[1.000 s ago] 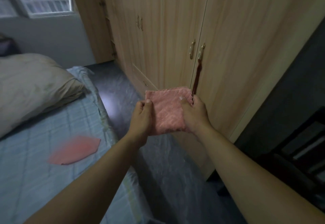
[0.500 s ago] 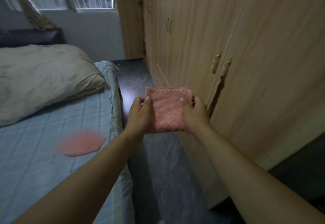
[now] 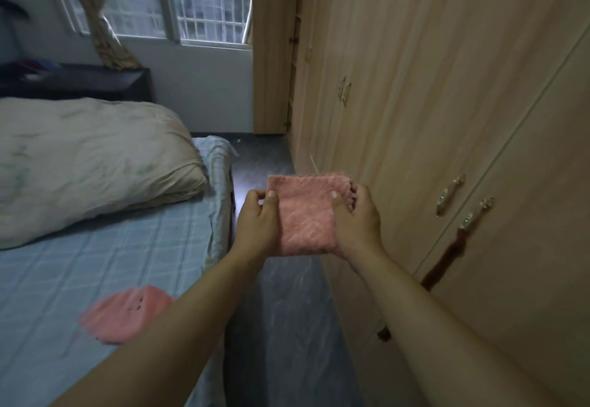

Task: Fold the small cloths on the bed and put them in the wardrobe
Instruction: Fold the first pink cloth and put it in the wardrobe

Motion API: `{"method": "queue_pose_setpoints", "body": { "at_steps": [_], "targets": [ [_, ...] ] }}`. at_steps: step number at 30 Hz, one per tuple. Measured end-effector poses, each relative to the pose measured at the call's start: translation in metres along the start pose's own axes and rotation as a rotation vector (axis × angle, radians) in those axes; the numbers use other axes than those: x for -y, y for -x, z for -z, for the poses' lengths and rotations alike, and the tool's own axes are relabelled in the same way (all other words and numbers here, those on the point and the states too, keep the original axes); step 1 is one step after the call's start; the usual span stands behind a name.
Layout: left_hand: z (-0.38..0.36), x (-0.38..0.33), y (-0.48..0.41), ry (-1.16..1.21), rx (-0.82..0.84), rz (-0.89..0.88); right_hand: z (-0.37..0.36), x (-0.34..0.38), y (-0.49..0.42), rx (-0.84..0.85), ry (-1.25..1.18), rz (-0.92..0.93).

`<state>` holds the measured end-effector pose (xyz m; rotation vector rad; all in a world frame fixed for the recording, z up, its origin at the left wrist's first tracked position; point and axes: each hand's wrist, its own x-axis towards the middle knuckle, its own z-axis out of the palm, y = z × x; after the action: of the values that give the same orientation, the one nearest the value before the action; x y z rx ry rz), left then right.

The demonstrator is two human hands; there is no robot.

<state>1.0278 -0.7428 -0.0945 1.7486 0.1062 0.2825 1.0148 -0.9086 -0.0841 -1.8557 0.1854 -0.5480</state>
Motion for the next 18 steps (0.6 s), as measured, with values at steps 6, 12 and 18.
{"method": "queue_pose_setpoints", "body": {
  "at_steps": [6, 12, 18],
  "targets": [
    [-0.015, 0.007, -0.070, 0.029, -0.009, -0.006, -0.039, -0.012, -0.071, 0.035, -0.042, 0.016],
    [-0.042, 0.020, -0.160, -0.009, -0.080, -0.003, -0.087, -0.037, -0.158, 0.094, -0.063, 0.020],
    [-0.078, 0.009, -0.252, -0.031, -0.109, 0.041, -0.125, -0.049, -0.264, 0.167, -0.122, 0.024]
  ]
}}
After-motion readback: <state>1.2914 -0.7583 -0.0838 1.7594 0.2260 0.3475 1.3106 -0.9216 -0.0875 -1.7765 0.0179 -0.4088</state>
